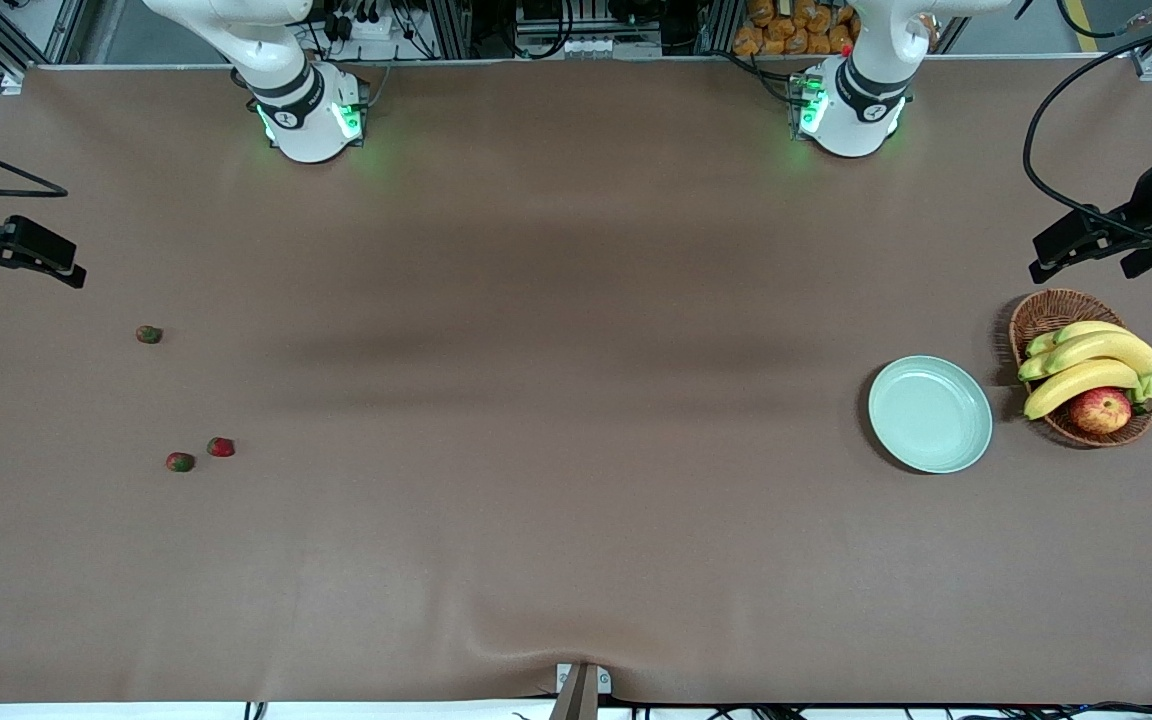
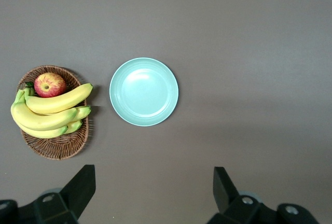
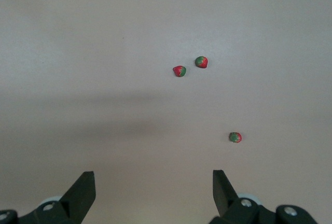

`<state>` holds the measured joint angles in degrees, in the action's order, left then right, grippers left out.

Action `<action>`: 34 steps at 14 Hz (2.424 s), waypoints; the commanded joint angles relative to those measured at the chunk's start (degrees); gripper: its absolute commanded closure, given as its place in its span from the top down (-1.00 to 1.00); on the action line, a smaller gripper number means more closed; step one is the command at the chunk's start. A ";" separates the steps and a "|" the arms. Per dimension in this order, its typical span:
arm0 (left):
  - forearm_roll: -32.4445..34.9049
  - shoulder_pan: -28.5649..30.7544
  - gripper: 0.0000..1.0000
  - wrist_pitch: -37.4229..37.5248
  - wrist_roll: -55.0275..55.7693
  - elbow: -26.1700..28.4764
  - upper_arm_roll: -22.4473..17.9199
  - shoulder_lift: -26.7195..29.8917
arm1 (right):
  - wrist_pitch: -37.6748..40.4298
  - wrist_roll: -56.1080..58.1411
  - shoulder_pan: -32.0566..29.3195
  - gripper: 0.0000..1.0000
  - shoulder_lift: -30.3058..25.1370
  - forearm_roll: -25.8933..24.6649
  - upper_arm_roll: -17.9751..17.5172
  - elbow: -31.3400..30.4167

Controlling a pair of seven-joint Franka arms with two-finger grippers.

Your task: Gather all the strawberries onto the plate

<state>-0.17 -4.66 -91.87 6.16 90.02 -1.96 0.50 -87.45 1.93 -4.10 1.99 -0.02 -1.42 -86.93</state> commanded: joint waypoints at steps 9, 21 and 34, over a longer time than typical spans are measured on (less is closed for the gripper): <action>-0.62 1.66 1.00 1.52 -0.54 0.60 1.34 0.29 | -0.27 -0.17 0.06 1.00 0.90 0.11 0.02 0.45; -0.53 1.50 1.00 1.79 -0.45 0.25 1.87 0.02 | -8.88 0.79 1.20 1.00 17.33 0.64 0.02 0.80; -0.53 1.76 1.00 1.96 -0.89 0.34 1.79 -0.42 | -27.15 3.68 -0.11 1.00 30.52 -0.77 0.28 -8.52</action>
<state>-0.17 -3.31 -90.60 5.90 90.65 -0.54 0.13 -112.48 3.78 -3.48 31.54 -0.10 -0.99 -94.23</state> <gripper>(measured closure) 0.000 0.000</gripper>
